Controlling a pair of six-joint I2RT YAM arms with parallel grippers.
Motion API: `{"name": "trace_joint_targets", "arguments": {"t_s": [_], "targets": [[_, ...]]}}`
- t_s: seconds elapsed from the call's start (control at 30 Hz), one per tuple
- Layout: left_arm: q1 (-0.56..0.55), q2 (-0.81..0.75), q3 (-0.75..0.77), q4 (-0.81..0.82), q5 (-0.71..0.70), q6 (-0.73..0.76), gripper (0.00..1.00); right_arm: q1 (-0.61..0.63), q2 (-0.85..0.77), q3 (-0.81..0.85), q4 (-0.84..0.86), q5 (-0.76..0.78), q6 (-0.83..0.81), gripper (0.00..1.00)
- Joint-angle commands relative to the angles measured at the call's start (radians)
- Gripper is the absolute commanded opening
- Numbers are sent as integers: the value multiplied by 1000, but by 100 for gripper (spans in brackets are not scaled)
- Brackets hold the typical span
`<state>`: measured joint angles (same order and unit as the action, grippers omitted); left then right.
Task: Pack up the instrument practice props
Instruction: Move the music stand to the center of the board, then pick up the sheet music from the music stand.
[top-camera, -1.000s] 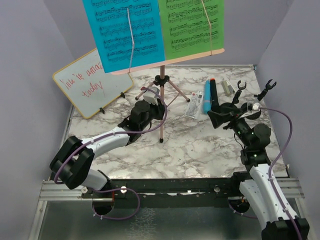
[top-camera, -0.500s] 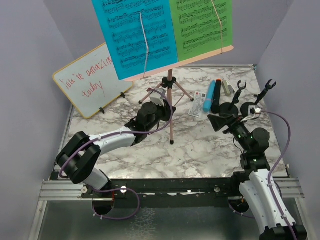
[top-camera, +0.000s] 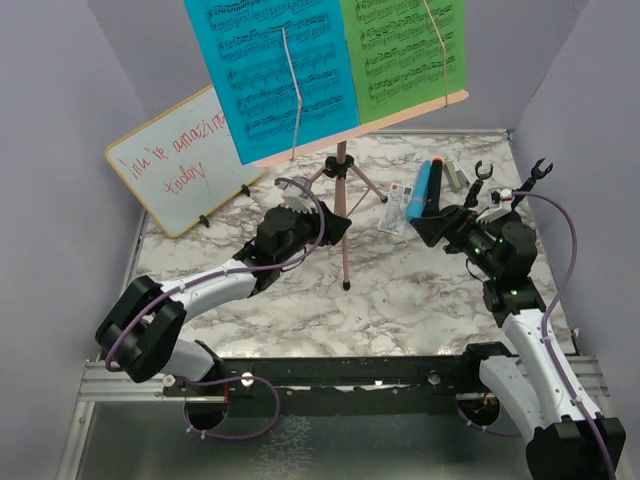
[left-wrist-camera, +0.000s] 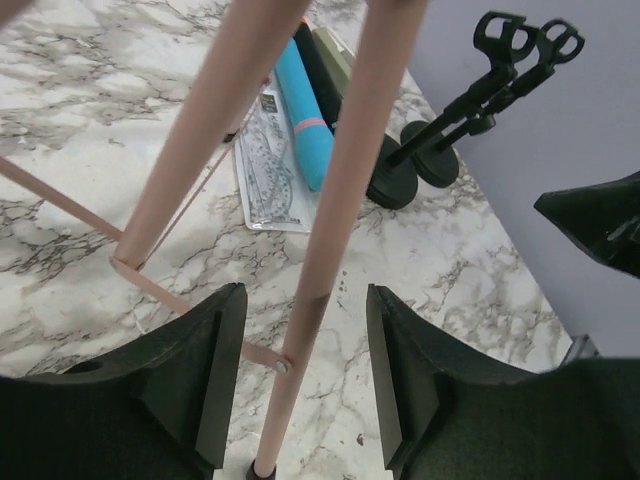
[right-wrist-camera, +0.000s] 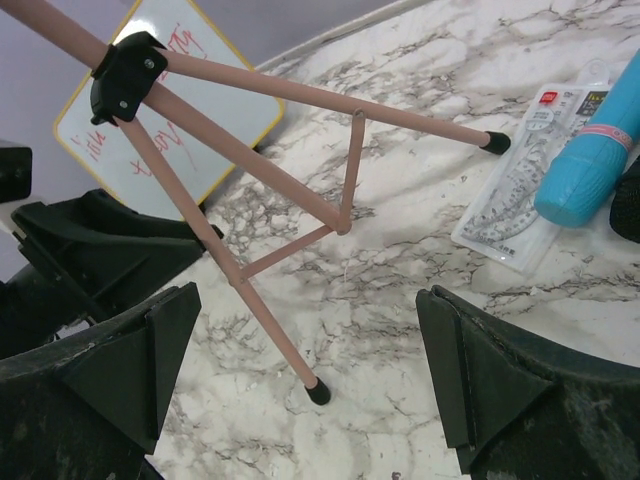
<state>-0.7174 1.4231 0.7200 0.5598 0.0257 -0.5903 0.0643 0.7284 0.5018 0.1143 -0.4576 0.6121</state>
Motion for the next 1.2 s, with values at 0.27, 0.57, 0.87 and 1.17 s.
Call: {"name": "trace_joint_targets", "arguments": {"t_s": [0.27,0.57,0.87,1.17], "targets": [[275,-309,-180,10,129,-209,83,1,48,175,-199,-198,-153,97],[550,-468,-141,-223,173,-235,94,8,57,486,-336,-259,-156,92],[734,-396,11,-392,216,-236,95,81,166,741,-330,-305,-120,88],[867,-389,208,-478,345,-235,93,327,326,951,-328,-204,-167,86]]}}
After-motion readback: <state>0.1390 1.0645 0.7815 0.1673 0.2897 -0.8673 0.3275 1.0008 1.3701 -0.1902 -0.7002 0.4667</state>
